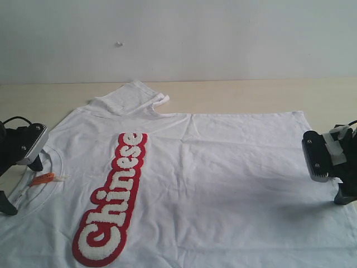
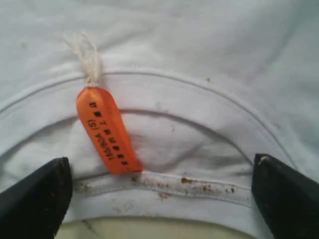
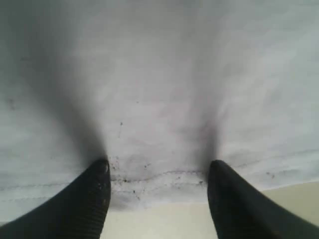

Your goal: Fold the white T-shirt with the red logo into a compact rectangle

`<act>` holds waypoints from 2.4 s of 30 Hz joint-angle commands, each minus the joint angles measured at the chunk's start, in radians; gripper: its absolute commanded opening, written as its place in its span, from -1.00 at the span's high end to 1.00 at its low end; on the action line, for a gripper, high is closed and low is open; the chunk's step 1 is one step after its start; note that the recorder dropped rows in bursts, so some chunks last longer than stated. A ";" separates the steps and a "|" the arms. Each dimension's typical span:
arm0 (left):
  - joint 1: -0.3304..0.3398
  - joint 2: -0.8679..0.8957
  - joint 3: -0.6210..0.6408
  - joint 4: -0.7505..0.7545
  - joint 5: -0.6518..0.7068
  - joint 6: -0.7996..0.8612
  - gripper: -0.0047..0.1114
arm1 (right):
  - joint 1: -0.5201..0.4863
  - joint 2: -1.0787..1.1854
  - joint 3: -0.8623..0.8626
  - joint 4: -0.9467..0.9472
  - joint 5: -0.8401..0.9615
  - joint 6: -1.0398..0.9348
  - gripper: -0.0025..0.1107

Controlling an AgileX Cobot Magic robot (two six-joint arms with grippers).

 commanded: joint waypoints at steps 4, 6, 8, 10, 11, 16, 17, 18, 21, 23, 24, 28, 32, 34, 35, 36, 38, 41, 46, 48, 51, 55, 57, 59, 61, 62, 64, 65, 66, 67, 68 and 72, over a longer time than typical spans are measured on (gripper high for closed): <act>0.003 -0.002 0.006 -0.014 0.012 0.005 -0.69 | -0.004 0.143 -0.045 -0.013 -0.007 0.039 -0.01; 0.003 -0.002 0.006 -0.014 0.013 0.007 -0.69 | -0.004 0.163 -0.053 -0.013 -0.003 0.039 -0.01; 0.003 -0.002 0.006 -0.014 0.013 0.012 -0.69 | -0.004 0.168 -0.053 -0.013 -0.005 0.037 -0.01; 0.003 -0.002 0.006 -0.014 0.013 0.017 -0.69 | -0.004 0.168 -0.053 -0.013 -0.012 0.037 -0.01; 0.003 -0.002 0.006 -0.014 0.016 0.020 -0.69 | -0.004 0.168 -0.053 -0.013 -0.012 0.037 -0.01; 0.003 -0.002 0.006 -0.014 0.017 0.065 -0.69 | -0.004 0.168 -0.053 -0.013 -0.012 0.037 -0.01; 0.003 -0.002 0.006 -0.014 0.017 0.075 -0.69 | -0.004 0.168 -0.053 -0.013 -0.012 0.037 -0.01; 0.003 -0.002 0.006 -0.014 0.017 0.076 -0.69 | -0.004 0.168 -0.053 -0.013 -0.012 0.037 -0.01; 0.001 -0.002 0.006 -0.014 0.017 0.075 -0.69 | -0.004 0.168 -0.053 -0.013 -0.012 0.037 -0.01; 0.000 -0.002 0.006 -0.014 0.033 0.058 -0.69 | -0.004 0.168 -0.053 -0.013 -0.012 0.037 -0.01; 0.000 -0.002 0.006 -0.011 0.035 0.030 -0.69 | -0.004 0.168 -0.053 -0.013 -0.011 0.039 -0.01; 0.000 -0.010 0.004 0.000 -0.029 -0.202 -0.69 | -0.004 0.168 -0.053 -0.013 -0.011 0.039 -0.01; 0.000 -0.020 -0.016 0.002 0.016 -0.178 -0.69 | -0.004 0.168 -0.053 -0.013 -0.011 0.039 -0.01; 0.000 -0.020 -0.019 0.002 0.004 -0.188 -0.69 | -0.004 0.168 -0.053 -0.013 -0.011 0.039 -0.01; 0.000 -0.020 -0.019 0.002 -0.011 -0.191 -0.69 | -0.004 0.168 -0.053 -0.013 -0.010 0.039 -0.01; 0.003 -0.018 -0.019 0.000 -0.028 -0.198 -0.69 | -0.004 0.168 -0.053 -0.013 -0.010 0.039 -0.01; 0.005 -0.013 -0.019 -0.002 -0.051 -0.217 -0.69 | -0.004 0.168 -0.053 -0.013 -0.010 0.039 -0.01; 0.005 0.011 -0.019 0.000 -0.049 -0.217 -0.69 | -0.004 0.168 -0.053 -0.013 -0.010 0.039 -0.01; 0.005 0.052 -0.063 0.014 0.022 -0.217 -0.69 | -0.004 0.168 -0.053 -0.013 -0.010 0.039 -0.01; 0.005 0.062 -0.078 0.013 0.037 -0.218 -0.69 | -0.004 0.168 -0.053 -0.013 -0.010 0.039 -0.01; 0.005 0.081 -0.082 0.040 0.024 -0.232 -0.69 | -0.004 0.168 -0.053 -0.013 -0.010 0.039 -0.01; 0.007 0.104 -0.082 0.105 0.017 -0.232 -0.69 | -0.004 0.168 -0.053 -0.013 -0.010 0.039 -0.01; 0.007 0.104 -0.082 0.099 0.009 -0.232 -0.69 | -0.004 0.168 -0.053 -0.013 -0.010 0.039 -0.01; 0.007 0.104 -0.082 0.092 -0.007 -0.232 -0.69 | -0.004 0.168 -0.053 -0.013 -0.010 0.039 -0.01; 0.007 0.104 -0.082 0.091 -0.018 -0.232 -0.69 | -0.004 0.168 -0.053 -0.013 -0.007 0.039 -0.01; 0.007 0.104 -0.082 0.091 -0.027 -0.232 -0.69 | -0.004 0.168 -0.053 -0.013 -0.002 0.039 -0.01; 0.009 0.104 -0.082 0.091 -0.039 -0.232 -0.69 | -0.004 0.168 -0.053 -0.022 0.011 0.039 -0.01; 0.009 0.104 -0.082 0.091 -0.041 -0.232 -0.69 | -0.004 0.168 -0.053 -0.032 0.013 0.039 -0.01; 0.009 0.104 -0.082 0.091 -0.041 -0.232 -0.69 | -0.004 0.168 -0.053 -0.039 0.013 0.039 -0.01; 0.009 0.104 -0.082 0.091 -0.041 -0.232 -0.69 | -0.004 0.168 -0.053 -0.062 0.013 0.039 -0.01; 0.009 0.104 -0.082 0.091 -0.041 -0.232 -0.69 | -0.004 0.168 -0.053 -0.075 0.013 0.041 -0.01; 0.009 0.104 -0.082 0.091 -0.048 -0.232 -0.69 | -0.004 0.168 -0.053 -0.078 0.015 0.041 -0.01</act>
